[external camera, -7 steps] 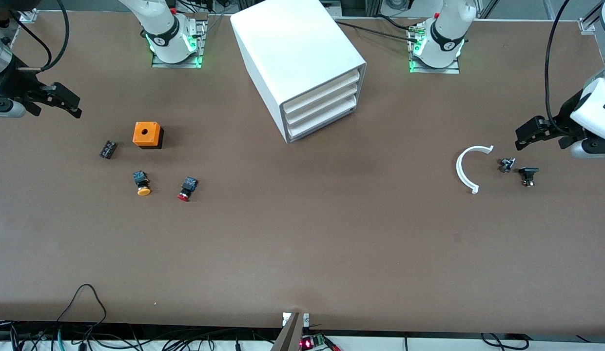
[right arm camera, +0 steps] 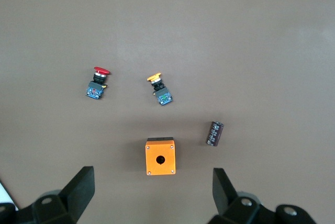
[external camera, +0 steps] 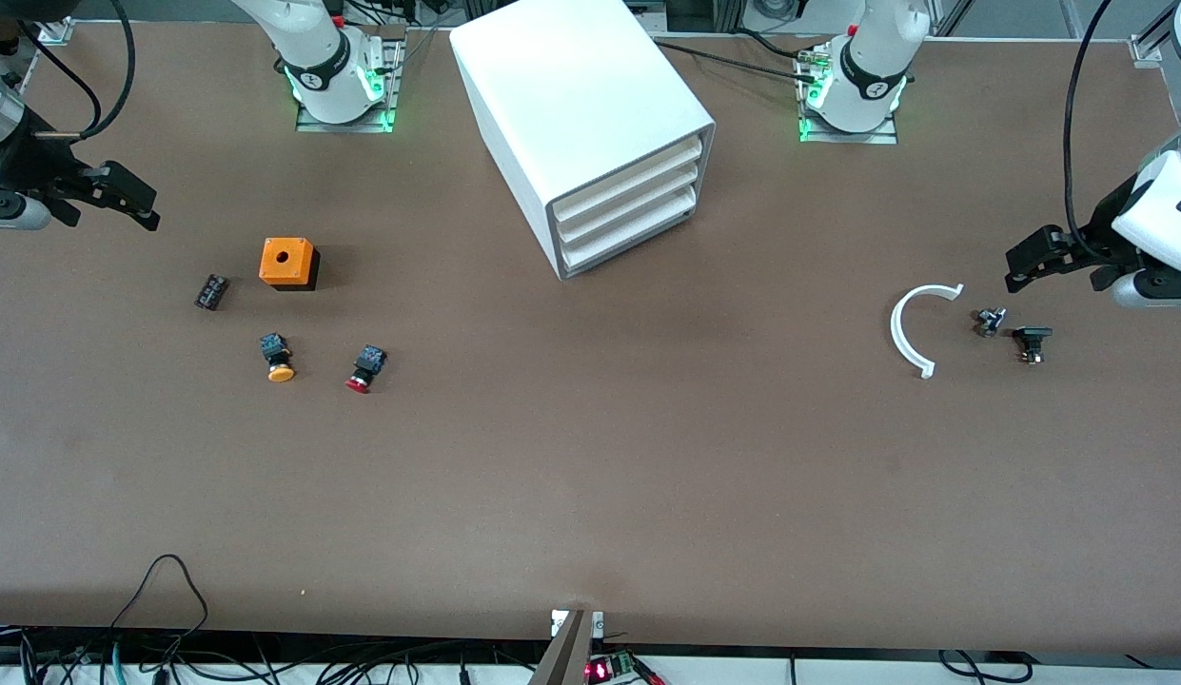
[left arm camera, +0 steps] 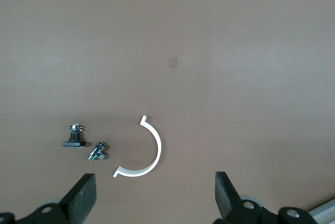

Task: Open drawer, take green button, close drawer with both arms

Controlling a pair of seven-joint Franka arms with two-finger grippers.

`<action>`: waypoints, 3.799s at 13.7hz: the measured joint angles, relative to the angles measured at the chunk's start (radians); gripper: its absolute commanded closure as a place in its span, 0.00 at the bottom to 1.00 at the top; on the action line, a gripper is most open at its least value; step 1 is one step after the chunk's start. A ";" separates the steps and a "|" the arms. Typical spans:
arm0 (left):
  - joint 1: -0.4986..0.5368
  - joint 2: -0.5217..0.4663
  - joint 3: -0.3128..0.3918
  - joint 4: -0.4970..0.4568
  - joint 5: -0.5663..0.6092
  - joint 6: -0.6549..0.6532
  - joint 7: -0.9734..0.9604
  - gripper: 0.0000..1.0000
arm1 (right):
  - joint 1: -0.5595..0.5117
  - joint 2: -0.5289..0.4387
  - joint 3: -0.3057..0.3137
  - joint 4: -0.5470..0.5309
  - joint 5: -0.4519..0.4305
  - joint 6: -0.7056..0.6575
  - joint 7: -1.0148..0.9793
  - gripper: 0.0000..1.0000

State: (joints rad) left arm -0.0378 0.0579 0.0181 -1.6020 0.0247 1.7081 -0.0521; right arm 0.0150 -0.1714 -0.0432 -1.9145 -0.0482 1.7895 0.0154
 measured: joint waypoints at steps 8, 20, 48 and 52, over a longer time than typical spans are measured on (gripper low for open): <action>-0.003 0.000 -0.002 0.001 0.000 -0.040 0.000 0.00 | 0.000 0.001 -0.013 -0.009 0.001 0.009 0.002 0.00; -0.018 0.245 -0.038 -0.029 -0.074 -0.102 0.002 0.00 | 0.000 0.036 -0.011 0.007 0.008 0.011 0.001 0.00; -0.123 0.545 -0.307 -0.544 -1.149 0.171 0.850 1.00 | 0.295 0.512 0.012 0.236 -0.010 0.068 0.017 0.00; -0.073 0.519 -0.250 -0.513 -1.135 0.170 0.886 1.00 | 0.315 0.529 0.010 0.255 -0.013 0.069 0.023 0.00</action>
State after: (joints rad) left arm -0.1105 0.5772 -0.2322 -2.1152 -1.1104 1.8784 0.8340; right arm 0.3305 0.3572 -0.0327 -1.6599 -0.0612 1.8588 0.0381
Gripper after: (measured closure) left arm 0.885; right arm 0.000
